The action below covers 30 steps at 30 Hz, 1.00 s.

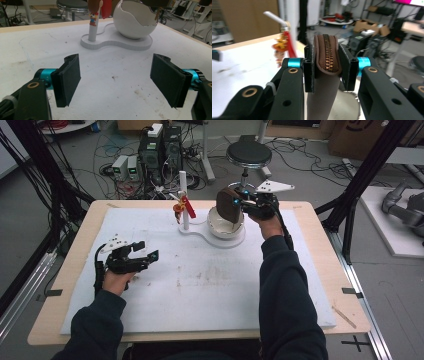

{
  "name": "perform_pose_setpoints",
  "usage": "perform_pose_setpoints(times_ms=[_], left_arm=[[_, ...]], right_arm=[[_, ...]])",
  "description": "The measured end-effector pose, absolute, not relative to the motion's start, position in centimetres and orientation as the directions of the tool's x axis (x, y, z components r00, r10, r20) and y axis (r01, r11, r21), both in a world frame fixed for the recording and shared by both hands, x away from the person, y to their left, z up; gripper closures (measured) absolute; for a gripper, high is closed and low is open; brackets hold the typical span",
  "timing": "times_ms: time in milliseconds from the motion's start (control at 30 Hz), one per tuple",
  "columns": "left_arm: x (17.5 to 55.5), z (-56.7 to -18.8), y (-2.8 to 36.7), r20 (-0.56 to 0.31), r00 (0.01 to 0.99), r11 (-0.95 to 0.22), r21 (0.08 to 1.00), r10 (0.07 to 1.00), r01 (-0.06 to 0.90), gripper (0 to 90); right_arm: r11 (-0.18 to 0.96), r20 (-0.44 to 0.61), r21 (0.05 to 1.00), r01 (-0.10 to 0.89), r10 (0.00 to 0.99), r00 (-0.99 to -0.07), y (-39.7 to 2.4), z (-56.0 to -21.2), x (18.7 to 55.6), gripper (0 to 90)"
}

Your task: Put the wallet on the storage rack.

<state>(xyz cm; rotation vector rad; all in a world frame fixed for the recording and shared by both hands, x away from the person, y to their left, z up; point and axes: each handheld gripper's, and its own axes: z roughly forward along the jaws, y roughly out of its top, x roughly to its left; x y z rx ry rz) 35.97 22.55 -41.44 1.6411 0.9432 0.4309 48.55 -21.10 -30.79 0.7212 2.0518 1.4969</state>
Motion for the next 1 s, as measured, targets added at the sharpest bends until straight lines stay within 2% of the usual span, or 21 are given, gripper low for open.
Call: perform_pose_setpoints(times_ms=[67, 233, 500, 567, 733, 900, 933, 1000], left_arm=[[36.0, -41.5, 22.6, -0.198, 0.610, -0.040, 0.934, 0.767, 0.354, 24.1], [36.0, -41.5, 22.7, -0.198, 0.611, -0.043, 0.933, 0.767, 0.356, 24.1], [35.9, -41.6, 22.7, -0.204, 0.611, -0.039, 0.932, 0.765, 0.359, 24.1], [35.9, -41.6, 22.7, -0.204, 0.612, -0.040, 0.932, 0.765, 0.360, 24.1], [35.8, -41.6, 22.9, -0.221, 0.598, -0.023, 0.928, 0.770, 0.373, 24.1], [35.9, -41.6, 23.6, -0.227, 0.572, -0.011, 0.924, 0.788, 0.382, 16.8], [35.9, -41.6, 23.7, -0.228, 0.573, -0.009, 0.925, 0.787, 0.380, 16.8], [35.9, -41.6, 23.8, -0.223, 0.574, -0.012, 0.926, 0.788, 0.377, 16.8]], right_arm=[[0.246, -0.073, 0.960, 0.135, 0.683, -0.727, -21.1, -31.2, 49.0, 69.2], [0.348, -0.136, 0.926, 0.146, 0.669, -0.731, -20.4, -32.6, 49.6, 69.0], [0.424, -0.153, 0.882, 0.205, 0.668, -0.728, -19.3, -34.3, 50.2, 66.6], [0.399, -0.097, 0.879, 0.260, 0.685, -0.722, -19.4, -34.8, 50.5, 63.2], [0.302, 0.019, 0.902, 0.309, 0.687, -0.726, -20.3, -34.6, 50.2, 54.7], [0.285, 0.026, 0.908, 0.308, 0.693, -0.720, -21.7, -33.7, 48.4, 47.2], [0.296, -0.007, 0.911, 0.287, 0.707, -0.707, -22.0, -33.7, 47.8, 46.0], [0.369, -0.037, 0.864, 0.341, 0.724, -0.689, -22.5, -33.6, 46.9, 39.4]])
